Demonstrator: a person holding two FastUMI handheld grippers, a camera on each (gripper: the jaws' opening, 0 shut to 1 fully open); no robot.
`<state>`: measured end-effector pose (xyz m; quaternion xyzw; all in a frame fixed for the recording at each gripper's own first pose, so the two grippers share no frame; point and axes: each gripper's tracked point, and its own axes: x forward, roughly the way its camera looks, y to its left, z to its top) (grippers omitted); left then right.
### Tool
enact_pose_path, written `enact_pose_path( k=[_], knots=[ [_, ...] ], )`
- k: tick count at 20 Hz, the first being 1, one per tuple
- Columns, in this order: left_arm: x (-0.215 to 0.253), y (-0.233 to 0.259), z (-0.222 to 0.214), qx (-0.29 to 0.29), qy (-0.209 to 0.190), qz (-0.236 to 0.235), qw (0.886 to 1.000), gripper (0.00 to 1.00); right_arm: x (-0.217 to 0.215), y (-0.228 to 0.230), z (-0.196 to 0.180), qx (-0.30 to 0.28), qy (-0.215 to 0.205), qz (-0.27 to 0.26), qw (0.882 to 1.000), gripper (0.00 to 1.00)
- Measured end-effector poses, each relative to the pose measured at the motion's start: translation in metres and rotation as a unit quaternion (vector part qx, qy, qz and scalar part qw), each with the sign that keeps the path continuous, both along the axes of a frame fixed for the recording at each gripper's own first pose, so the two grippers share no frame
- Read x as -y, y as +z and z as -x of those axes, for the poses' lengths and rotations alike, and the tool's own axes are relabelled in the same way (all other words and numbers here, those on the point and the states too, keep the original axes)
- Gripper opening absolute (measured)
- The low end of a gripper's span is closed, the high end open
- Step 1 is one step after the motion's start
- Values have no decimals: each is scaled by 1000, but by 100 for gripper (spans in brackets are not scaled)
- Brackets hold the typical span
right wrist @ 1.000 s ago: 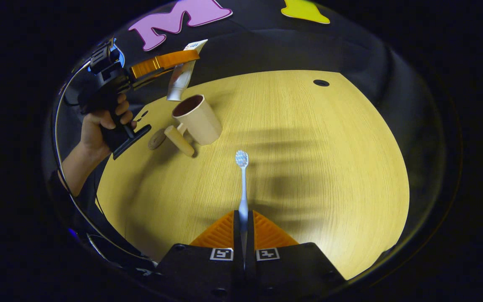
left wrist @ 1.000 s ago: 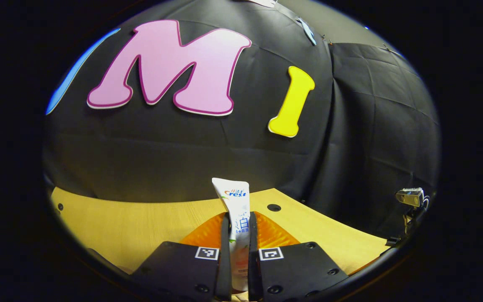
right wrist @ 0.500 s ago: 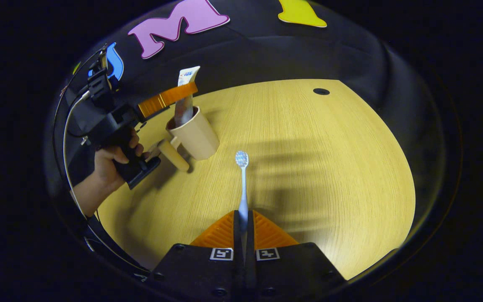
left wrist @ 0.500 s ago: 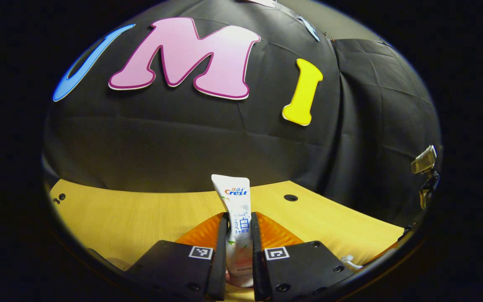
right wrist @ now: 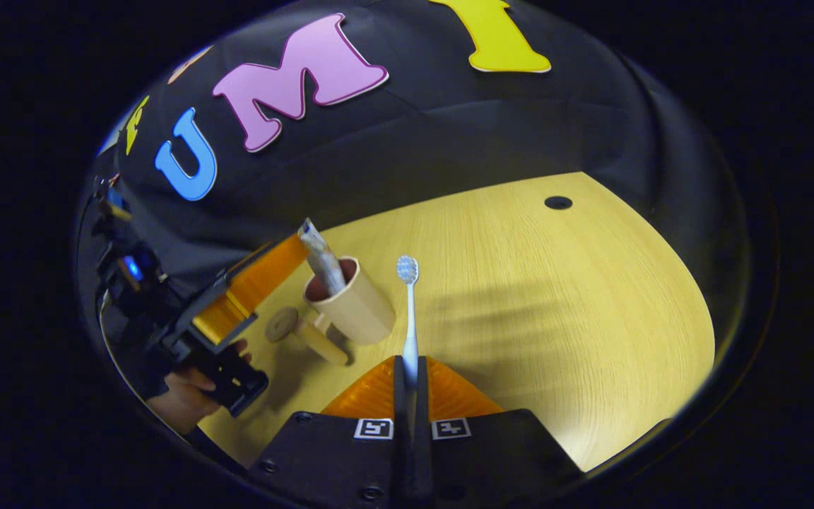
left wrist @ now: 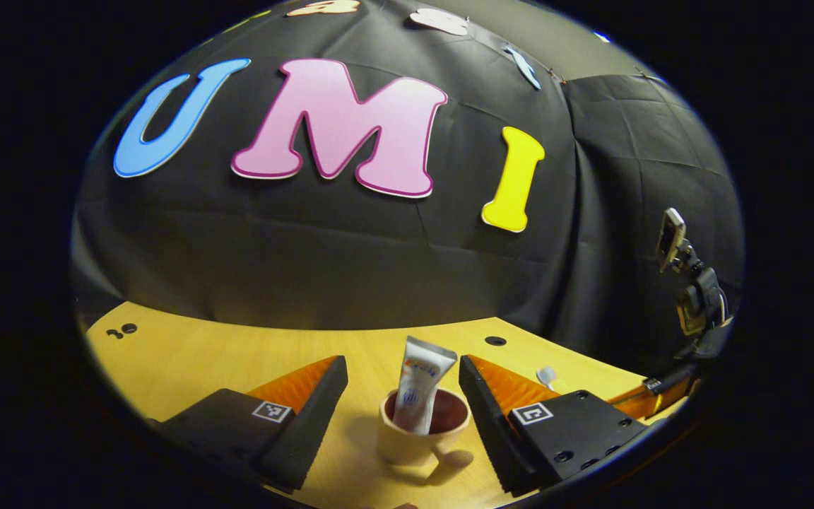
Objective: Put the toothbrush and toothpaste on the desktop into the cup, then pick up the cup and place it on the coaster on the desktop.
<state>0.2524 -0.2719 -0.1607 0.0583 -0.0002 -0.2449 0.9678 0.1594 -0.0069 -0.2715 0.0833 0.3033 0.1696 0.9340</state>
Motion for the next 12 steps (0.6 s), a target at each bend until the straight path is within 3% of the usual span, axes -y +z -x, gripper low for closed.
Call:
enact_pose_path(
  k=[6,12],
  knots=[
    [-42,-11,56,-33,23,9,999,97,-36,46,-56,83,7,-38,996,5],
    [-70,-18,71,-56,55,29,997,98,-67,72,-91,136,-1,-82,987,5]
  ],
)
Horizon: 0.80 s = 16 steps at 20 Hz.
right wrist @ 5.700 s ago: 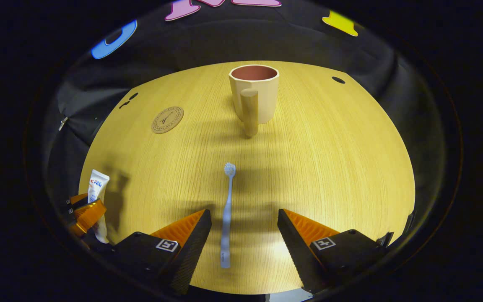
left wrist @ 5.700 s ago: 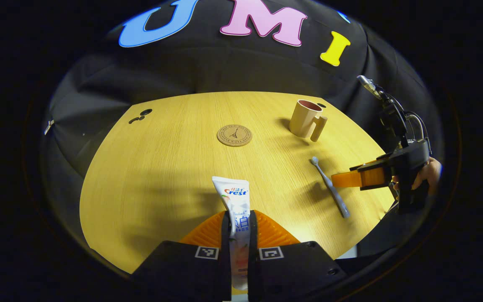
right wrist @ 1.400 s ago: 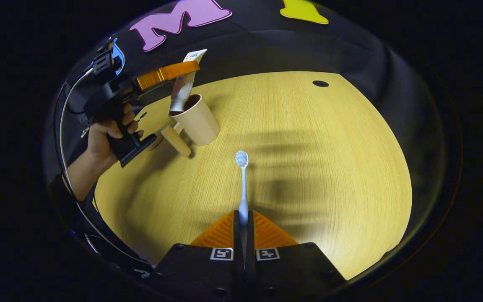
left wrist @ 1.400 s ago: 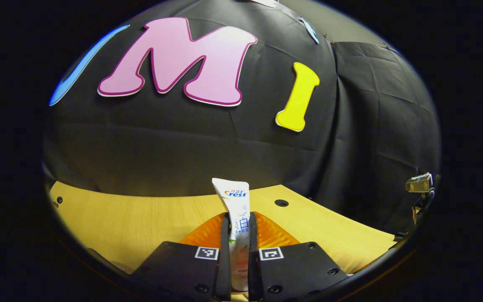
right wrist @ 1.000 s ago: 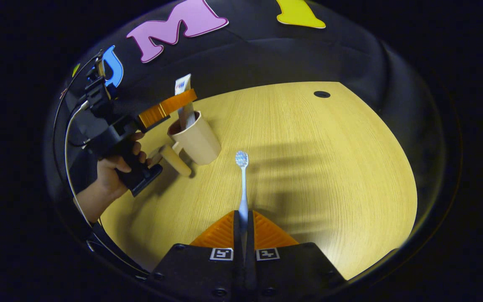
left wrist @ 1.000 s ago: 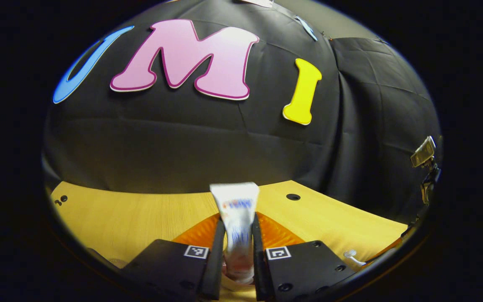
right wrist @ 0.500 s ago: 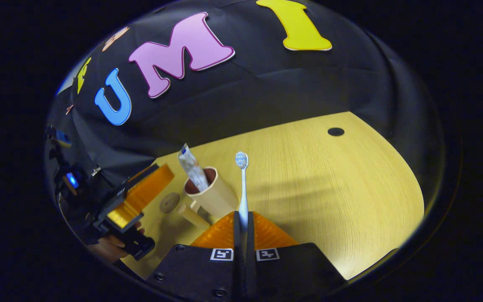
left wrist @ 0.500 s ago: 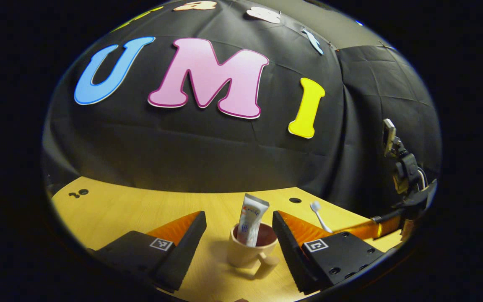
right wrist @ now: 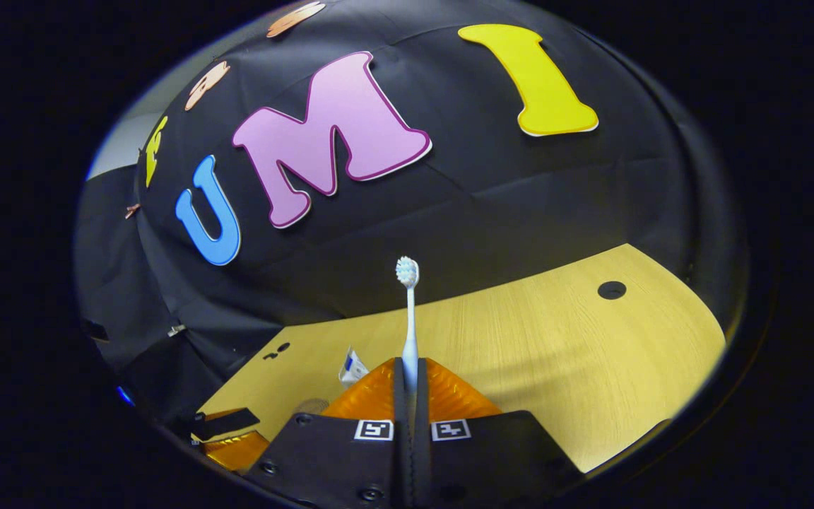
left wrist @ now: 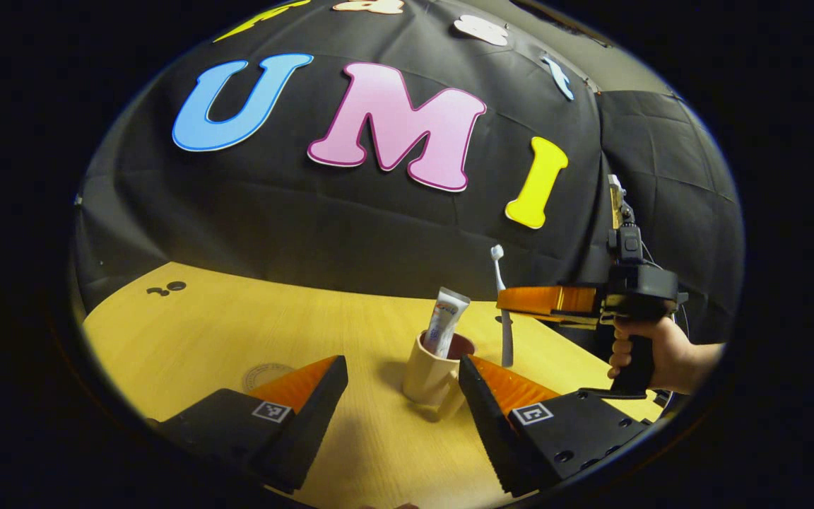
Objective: Put the toothbrush and toothpaste on the desktop into the cup, then pick up the cup and place it on the coaster on the desktop.
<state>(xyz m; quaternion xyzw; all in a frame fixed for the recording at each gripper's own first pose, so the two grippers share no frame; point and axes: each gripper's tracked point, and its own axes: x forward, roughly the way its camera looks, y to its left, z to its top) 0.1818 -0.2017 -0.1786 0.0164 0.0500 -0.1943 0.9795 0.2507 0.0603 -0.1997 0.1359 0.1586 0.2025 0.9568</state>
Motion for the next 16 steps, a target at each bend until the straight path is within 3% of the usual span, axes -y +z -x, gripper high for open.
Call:
enact_pose_path(
  k=[8,16],
  knots=[
    [-1,4,-6,7,5,28,1000,98,-20,6,-33,27,-20,-42,999,5],
    [-18,-11,-3,-8,16,36,999,98,-41,-25,-13,58,14,14,998,6]
  ],
)
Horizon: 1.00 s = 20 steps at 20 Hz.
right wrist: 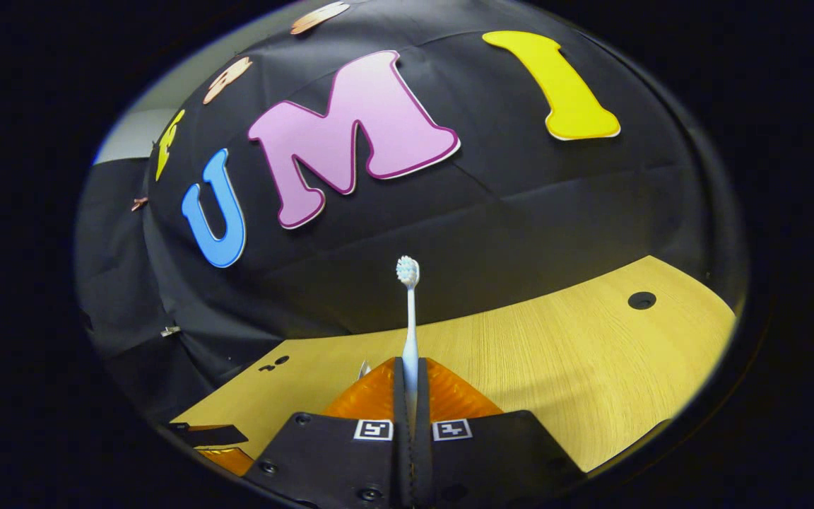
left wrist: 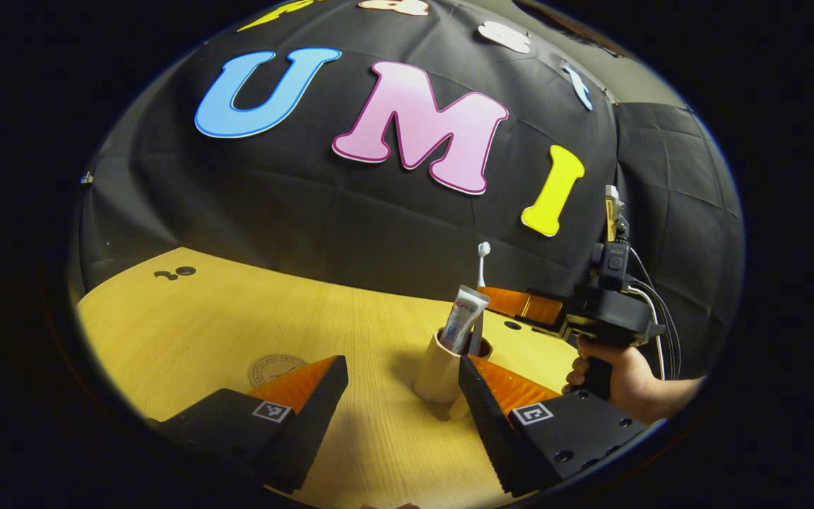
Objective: Put the toothbrush and toothpaste on the desktop into the cup, then pick up the cup and place it on the coaster on the desktop.
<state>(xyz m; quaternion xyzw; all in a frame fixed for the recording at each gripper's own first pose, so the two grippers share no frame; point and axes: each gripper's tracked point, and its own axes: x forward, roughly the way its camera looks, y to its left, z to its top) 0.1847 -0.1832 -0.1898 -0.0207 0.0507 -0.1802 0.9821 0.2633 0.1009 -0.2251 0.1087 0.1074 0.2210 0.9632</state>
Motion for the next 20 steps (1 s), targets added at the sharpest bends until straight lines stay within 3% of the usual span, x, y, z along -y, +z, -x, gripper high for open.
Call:
enact_pose_path(
  k=[5,8,9,10,11,14,15,20],
  knots=[
    [3,-4,2,-4,-1,-4,1000,98,13,-17,16,-25,-5,8,1000,17],
    [7,-10,8,-8,-7,-10,1000,98,22,-13,26,-23,-5,17,1000,57],
    [8,-10,10,-9,-8,-11,1000,98,23,-14,30,-27,-2,19,999,58],
    [9,-11,11,-10,-8,-12,1000,98,23,-12,35,-33,1,18,999,72],
    [9,-12,14,-12,-8,-13,1000,98,23,-10,38,-37,4,17,999,80],
    [2,-18,23,-20,1,-23,1000,98,22,-12,45,-61,2,20,998,83],
    [-2,-18,26,-23,5,-26,999,98,22,-15,48,-75,-1,24,997,100],
    [-28,-11,43,-35,34,-32,998,98,22,-15,55,-109,-12,50,993,98]
  ],
)
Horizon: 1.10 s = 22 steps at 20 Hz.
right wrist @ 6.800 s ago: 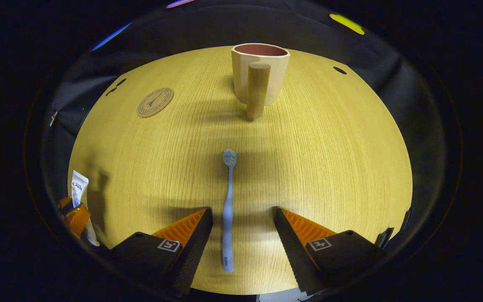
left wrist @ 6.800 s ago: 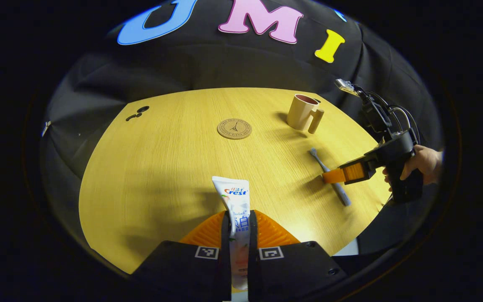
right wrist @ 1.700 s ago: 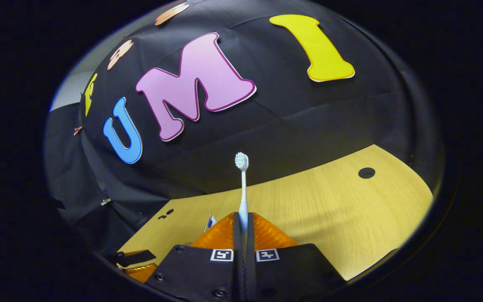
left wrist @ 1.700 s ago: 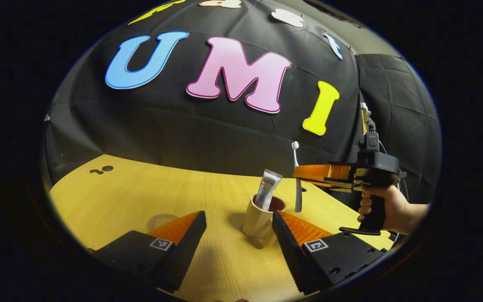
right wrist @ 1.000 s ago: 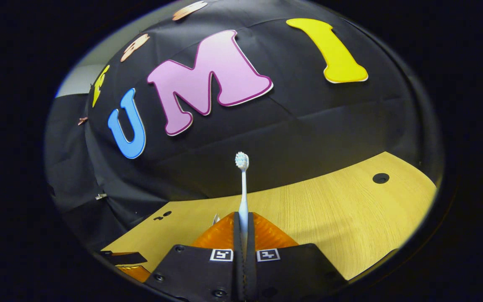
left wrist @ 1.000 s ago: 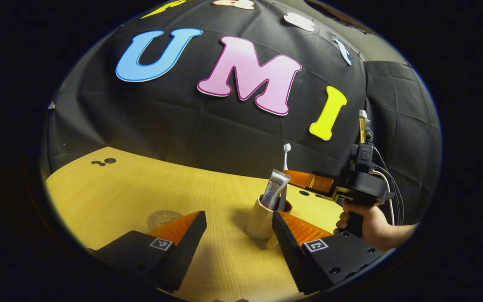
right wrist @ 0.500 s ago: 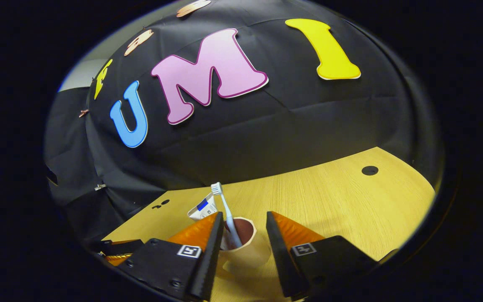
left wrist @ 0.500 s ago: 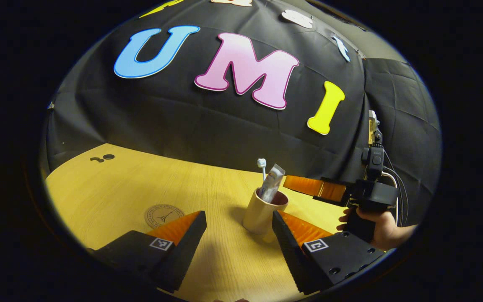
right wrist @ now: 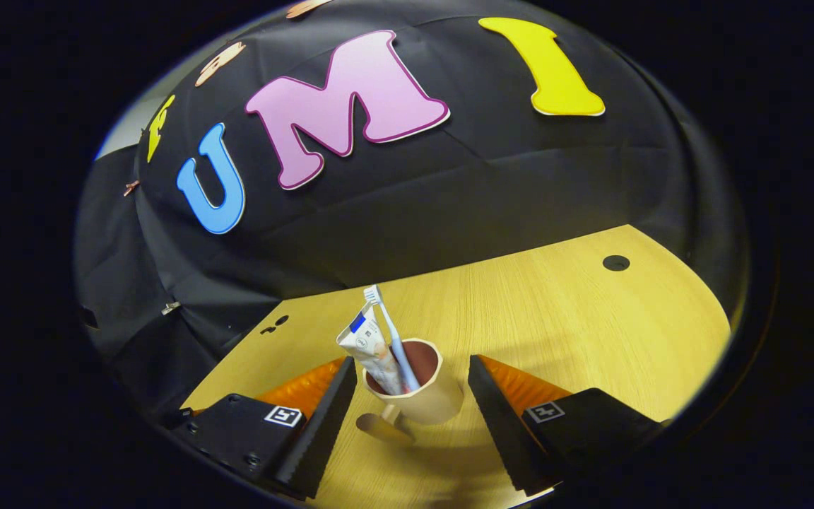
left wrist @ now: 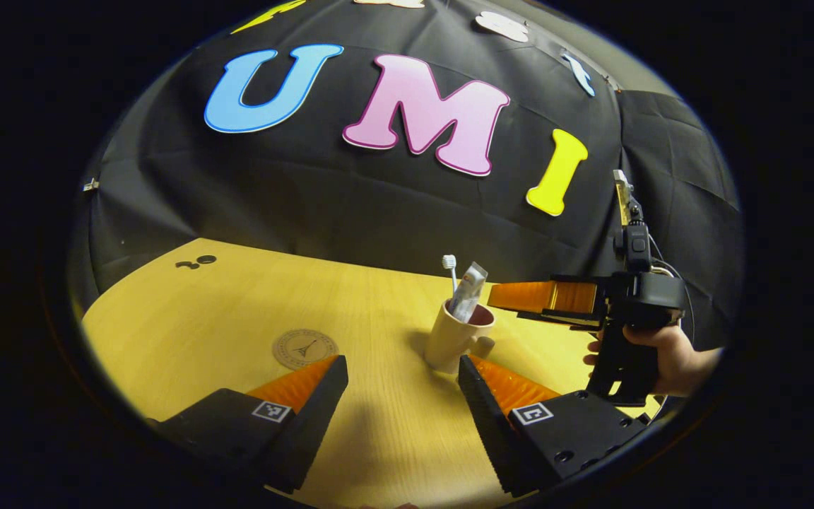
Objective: Put the toothbrush and toothpaste on the desktop into the cup, then pick up the cup and place it on the coaster on the desktop.
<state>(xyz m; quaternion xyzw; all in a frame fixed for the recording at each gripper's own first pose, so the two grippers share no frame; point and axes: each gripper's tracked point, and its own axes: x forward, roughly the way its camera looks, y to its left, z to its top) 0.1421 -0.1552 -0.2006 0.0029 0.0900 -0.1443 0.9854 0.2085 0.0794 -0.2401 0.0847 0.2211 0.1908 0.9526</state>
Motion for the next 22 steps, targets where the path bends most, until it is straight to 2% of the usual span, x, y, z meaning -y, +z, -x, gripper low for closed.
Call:
enact_pose_path(
  k=[6,11,17,19,22],
  knots=[
    [-44,20,26,-5,55,-18,998,98,-9,0,3,-92,-15,4,996,98],
    [-77,44,38,-9,78,-23,997,98,-12,-25,16,-195,-30,23,980,98],
    [-121,69,57,-14,109,-18,994,98,-26,-45,21,-253,-20,83,964,98],
    [-129,69,65,-19,103,-38,994,98,-37,-54,22,-279,-17,86,956,98],
    [-143,65,77,-22,84,-110,990,98,-42,-66,19,-304,-34,108,946,98]
  ],
)
